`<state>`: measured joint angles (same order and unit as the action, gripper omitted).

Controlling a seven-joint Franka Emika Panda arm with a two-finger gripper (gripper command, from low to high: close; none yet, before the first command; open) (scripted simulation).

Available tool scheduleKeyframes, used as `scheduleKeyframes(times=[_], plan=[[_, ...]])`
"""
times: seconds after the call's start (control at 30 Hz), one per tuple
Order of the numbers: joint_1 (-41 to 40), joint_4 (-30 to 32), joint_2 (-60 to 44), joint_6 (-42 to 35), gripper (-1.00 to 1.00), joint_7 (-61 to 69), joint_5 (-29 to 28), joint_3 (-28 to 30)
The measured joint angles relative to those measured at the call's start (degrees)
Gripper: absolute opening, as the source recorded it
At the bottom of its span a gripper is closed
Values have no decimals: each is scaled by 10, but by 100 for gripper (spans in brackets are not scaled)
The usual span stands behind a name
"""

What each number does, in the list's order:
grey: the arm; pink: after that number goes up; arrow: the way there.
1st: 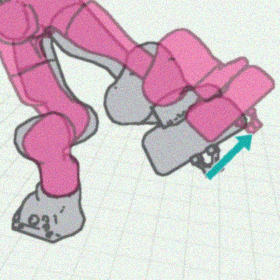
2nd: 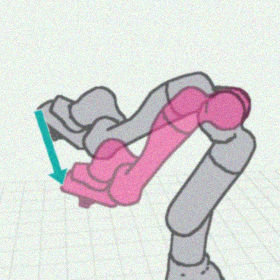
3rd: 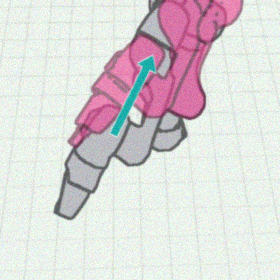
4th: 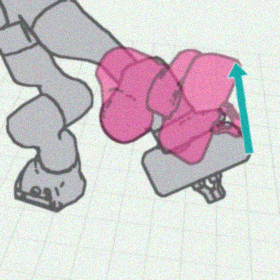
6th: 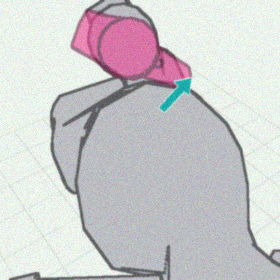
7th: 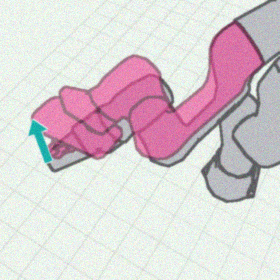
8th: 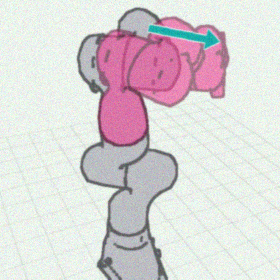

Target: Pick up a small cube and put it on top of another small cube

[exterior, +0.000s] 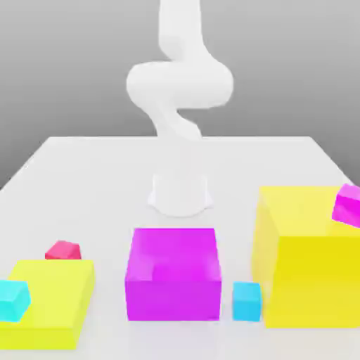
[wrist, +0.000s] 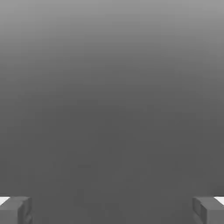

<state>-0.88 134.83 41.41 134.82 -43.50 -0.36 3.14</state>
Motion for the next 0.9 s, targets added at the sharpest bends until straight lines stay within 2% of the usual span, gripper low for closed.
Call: scheduleKeyframes(times=[0.47,0.63,0.77,0.9], plan=[[-76,191,-299,199,0,174,5,199],[-123,258,-406,269,0,245,22,249],[-158,259,-476,318,0,317,104,210],[-229,245,-539,364,0,385,194,117]])
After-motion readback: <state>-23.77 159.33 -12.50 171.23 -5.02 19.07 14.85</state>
